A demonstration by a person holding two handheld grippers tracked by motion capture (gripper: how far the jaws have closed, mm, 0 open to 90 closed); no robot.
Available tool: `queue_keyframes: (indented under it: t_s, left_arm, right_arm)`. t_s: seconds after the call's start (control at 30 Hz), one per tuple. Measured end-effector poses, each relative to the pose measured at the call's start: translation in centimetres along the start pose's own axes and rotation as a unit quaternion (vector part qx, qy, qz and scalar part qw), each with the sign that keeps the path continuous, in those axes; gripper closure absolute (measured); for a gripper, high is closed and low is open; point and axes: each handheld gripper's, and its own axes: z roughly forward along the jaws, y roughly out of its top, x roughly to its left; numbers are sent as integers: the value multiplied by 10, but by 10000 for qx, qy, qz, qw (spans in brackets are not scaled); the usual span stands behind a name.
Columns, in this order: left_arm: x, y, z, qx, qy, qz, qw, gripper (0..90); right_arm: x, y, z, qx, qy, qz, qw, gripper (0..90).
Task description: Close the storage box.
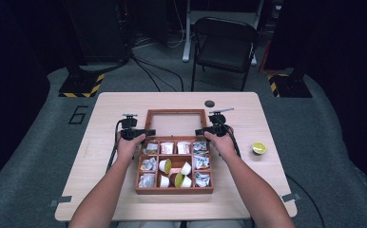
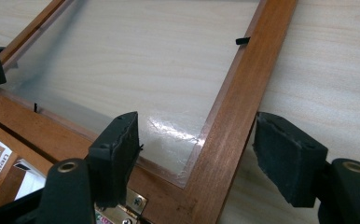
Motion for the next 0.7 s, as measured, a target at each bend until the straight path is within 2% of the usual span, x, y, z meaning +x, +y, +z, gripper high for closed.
queue_keyframes:
  t_s: [0.27, 0.33, 0.7]
  left_arm:
    - [2, 0, 3, -38, -87, -177, 9998, 322]
    - [3, 0, 4, -42, -117, -200, 9997, 320]
    - [4, 0, 6, -18, -184, -240, 9995, 314]
  right_arm:
    - [-4, 0, 3, -1, 128, 86, 9999, 292]
    - [-4, 0, 3, 29, 148, 183, 9997, 290]
    - [-5, 0, 7, 5, 255, 315, 9992, 279]
